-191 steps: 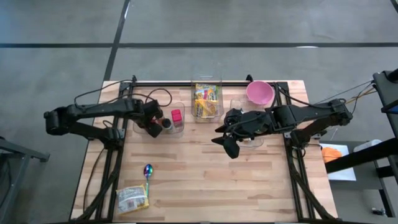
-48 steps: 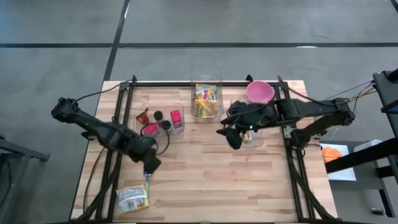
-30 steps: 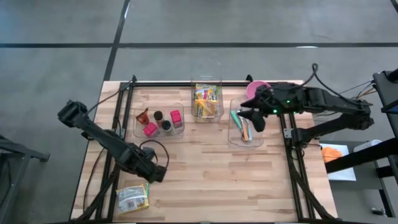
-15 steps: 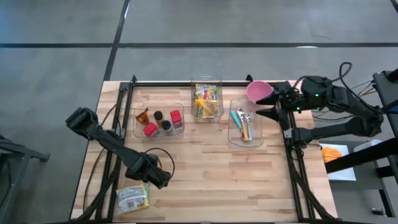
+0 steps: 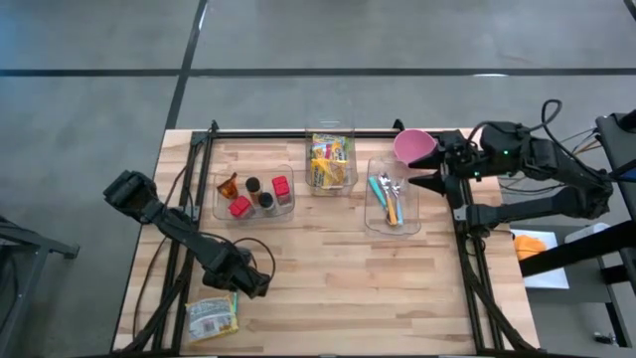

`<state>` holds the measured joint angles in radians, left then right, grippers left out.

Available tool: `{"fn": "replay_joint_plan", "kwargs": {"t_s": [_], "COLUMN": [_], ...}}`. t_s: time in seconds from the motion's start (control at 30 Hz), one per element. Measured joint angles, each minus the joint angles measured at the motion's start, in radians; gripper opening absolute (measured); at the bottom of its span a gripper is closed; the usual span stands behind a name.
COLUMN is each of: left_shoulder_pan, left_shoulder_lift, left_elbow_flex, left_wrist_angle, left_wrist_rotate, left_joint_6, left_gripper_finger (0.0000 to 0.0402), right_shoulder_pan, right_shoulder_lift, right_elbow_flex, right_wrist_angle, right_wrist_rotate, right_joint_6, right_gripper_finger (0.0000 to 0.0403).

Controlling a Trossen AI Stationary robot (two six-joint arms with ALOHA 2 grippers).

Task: Pick & Place Food Item
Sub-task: Put the violet spoon into the right transparent bin

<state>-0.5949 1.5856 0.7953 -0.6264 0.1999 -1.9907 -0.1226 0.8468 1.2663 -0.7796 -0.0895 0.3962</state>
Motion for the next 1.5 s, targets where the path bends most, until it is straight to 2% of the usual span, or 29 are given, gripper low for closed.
{"fn": "replay_joint_plan", "kwargs": {"t_s": [0.33, 0.6, 1.0, 1.5], "left_shoulder_pan": [0.0, 0.001, 0.001, 0.021], "left_shoulder_lift": [0.0, 0.0, -0.001, 0.0], "left_elbow_flex": [-0.024, -0.033, 0.008, 0.092], "left_wrist_angle": [-0.004, 0.006, 0.005, -0.011], "left_wrist_rotate": [0.014, 0.023, 0.014, -0.126], "left_joint_6": [0.003, 0.003, 0.02, 0.033], "left_gripper_finger": [0.0169, 0.0023, 0.0018, 0.0018], "right_shoulder_pan": [0.0, 0.0, 0.0, 0.0], "right_shoulder_lift": [0.011, 0.014, 0.018, 0.028], "right_elbow_flex": [0.001, 0.001, 0.001, 0.001], "right_wrist_angle": [0.01, 0.011, 0.013, 0.015], "right_wrist_rotate": [-0.001, -0.001, 0.0, 0.001], "right_joint_6": [0.0, -0.002, -0.007, 0.001], "right_gripper_finger": [0.0234, 0.0234, 0.0234, 0.0234]}}
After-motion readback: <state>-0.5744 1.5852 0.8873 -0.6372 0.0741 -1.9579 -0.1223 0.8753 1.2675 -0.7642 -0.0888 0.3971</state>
